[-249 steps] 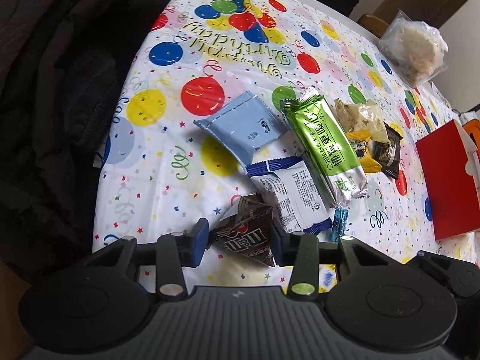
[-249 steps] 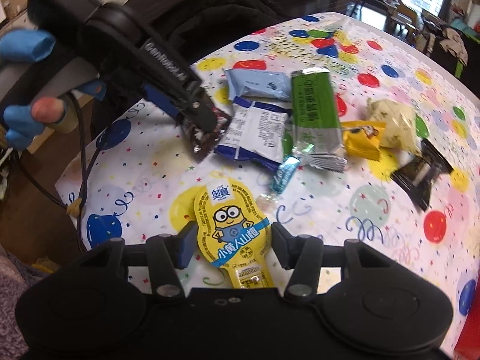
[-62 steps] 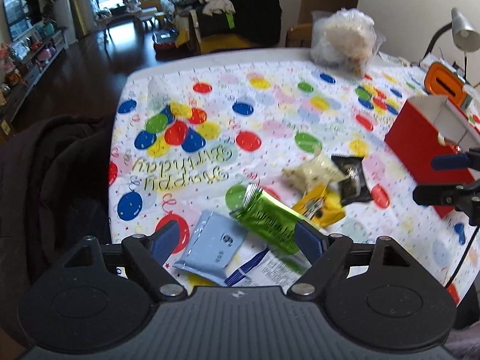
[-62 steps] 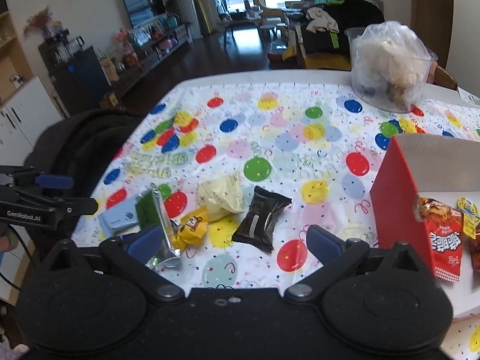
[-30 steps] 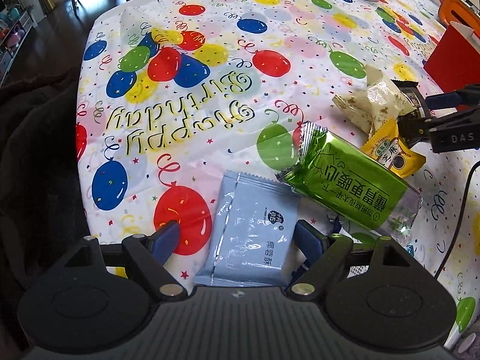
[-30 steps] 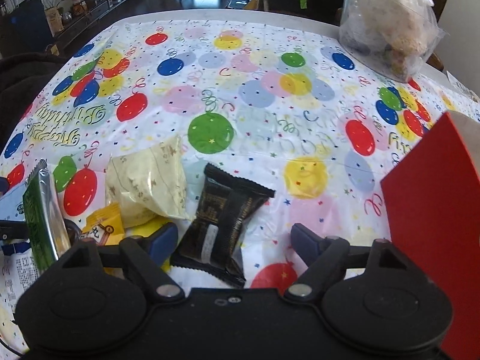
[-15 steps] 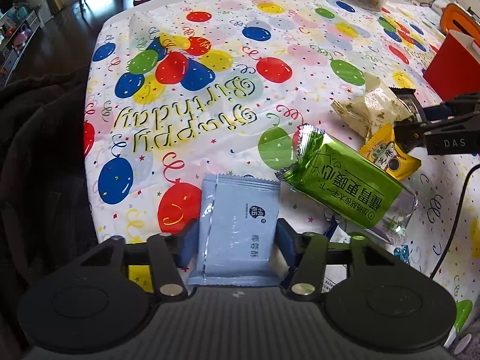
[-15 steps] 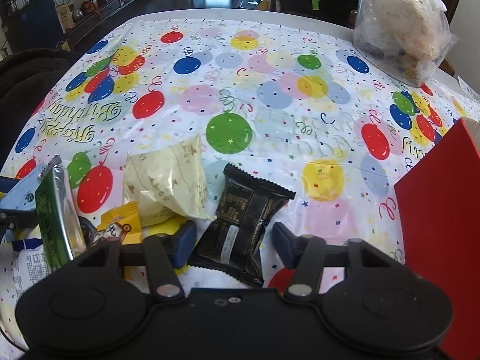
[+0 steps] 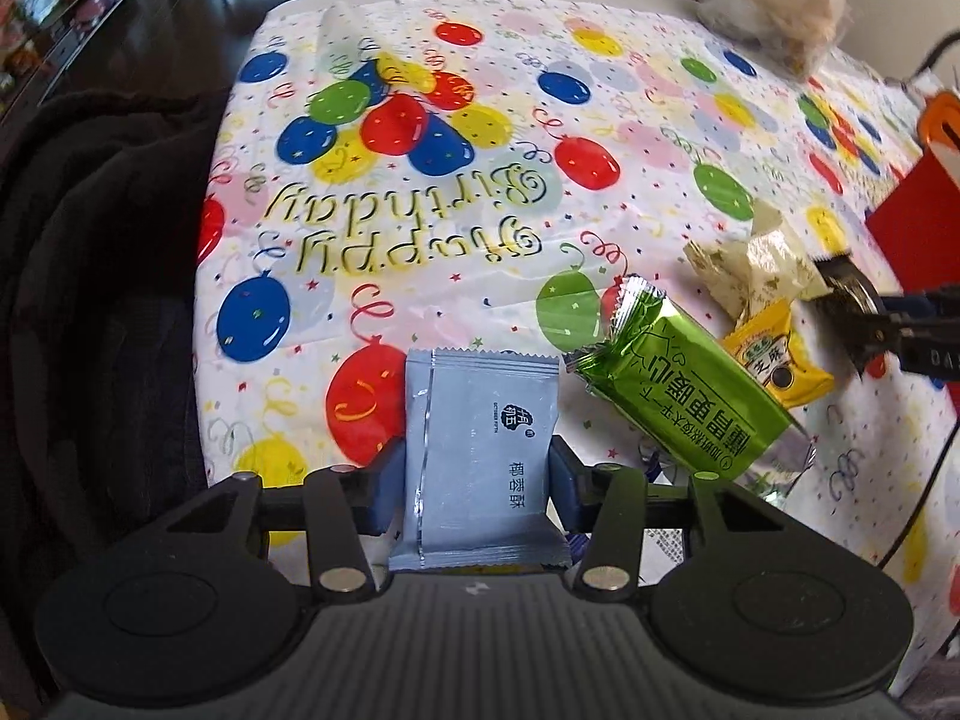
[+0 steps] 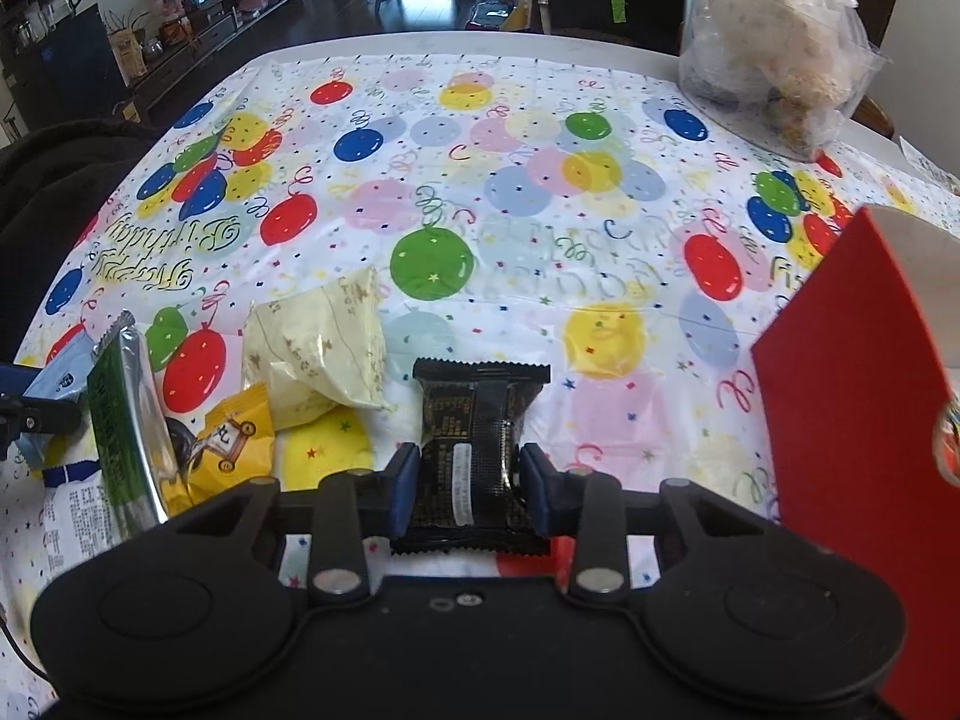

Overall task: Organize snacks
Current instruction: 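Grasp the light blue packet with the left tool while the right tool grasps the black-wrapped cake, then carry both packets into the red box and open both tools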

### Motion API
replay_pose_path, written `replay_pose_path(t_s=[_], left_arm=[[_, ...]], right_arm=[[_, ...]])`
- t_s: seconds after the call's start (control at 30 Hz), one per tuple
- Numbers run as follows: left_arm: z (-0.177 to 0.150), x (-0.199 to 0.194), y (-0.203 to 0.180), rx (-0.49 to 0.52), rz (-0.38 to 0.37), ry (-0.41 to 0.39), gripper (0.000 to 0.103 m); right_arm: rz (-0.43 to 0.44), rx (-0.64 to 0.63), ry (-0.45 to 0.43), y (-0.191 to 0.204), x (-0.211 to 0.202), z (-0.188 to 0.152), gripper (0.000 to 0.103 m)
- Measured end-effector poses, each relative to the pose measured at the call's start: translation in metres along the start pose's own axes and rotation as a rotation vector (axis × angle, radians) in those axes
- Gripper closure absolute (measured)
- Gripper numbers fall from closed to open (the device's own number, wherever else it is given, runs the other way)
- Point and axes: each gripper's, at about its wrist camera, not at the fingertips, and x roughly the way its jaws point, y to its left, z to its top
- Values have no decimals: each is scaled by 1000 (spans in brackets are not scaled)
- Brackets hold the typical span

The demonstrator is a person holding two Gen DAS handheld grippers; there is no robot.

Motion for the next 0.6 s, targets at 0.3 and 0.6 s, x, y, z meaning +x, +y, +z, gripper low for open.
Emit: replay_pose_path(t_s=[0.3,0.6], left_arm=[[-12,-23,7,-116,-3,-26,55],[-19,-67,-21,-164,2,-83,55]], right_arm=[[59,60,-25,-14,-33,-11,69],[107,74,-90,-25,-86,-19,69]])
